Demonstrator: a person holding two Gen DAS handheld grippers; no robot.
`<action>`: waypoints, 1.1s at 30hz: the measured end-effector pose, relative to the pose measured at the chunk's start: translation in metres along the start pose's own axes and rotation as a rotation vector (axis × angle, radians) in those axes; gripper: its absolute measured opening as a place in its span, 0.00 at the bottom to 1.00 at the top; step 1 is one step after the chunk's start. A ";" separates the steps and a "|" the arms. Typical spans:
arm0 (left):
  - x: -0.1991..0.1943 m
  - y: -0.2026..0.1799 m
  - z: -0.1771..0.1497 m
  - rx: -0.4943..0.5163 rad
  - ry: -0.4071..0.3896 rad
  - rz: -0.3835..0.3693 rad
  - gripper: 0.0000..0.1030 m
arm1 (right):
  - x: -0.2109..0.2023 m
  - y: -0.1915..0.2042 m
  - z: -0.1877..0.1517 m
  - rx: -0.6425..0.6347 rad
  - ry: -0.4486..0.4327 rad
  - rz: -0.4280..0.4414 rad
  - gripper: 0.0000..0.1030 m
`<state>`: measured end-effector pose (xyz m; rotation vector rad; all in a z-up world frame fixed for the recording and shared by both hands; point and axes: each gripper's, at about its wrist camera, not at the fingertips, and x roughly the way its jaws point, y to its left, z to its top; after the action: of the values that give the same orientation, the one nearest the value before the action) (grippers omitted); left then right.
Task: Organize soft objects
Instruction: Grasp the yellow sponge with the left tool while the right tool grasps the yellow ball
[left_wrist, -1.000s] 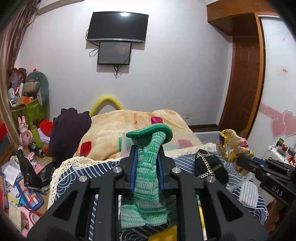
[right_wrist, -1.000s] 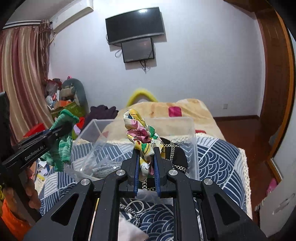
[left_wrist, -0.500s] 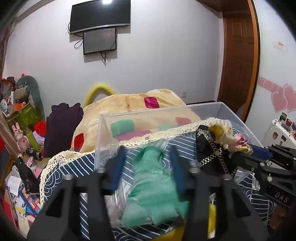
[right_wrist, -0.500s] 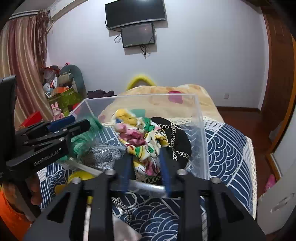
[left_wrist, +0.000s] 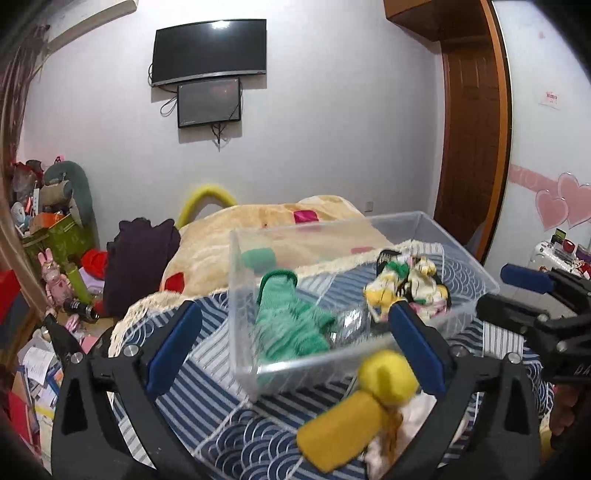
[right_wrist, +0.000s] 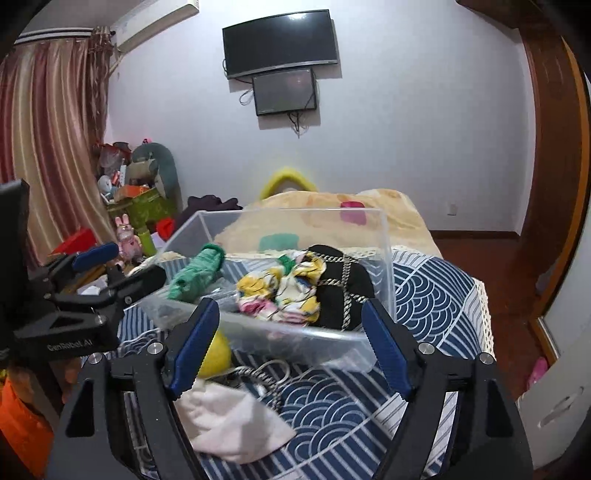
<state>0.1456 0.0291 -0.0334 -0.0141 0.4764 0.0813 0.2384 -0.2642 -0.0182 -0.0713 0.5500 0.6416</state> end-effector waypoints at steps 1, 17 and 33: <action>-0.001 0.001 -0.003 -0.004 0.009 -0.001 0.99 | -0.002 0.002 -0.001 0.000 -0.002 0.005 0.75; 0.010 0.010 -0.068 -0.011 0.178 -0.059 0.99 | 0.031 0.050 -0.025 -0.072 0.113 0.088 0.70; 0.028 0.002 -0.076 -0.076 0.218 -0.188 0.71 | 0.064 0.061 -0.035 -0.080 0.212 0.160 0.36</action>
<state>0.1352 0.0303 -0.1137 -0.1435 0.6870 -0.0873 0.2284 -0.1881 -0.0740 -0.1734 0.7401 0.8177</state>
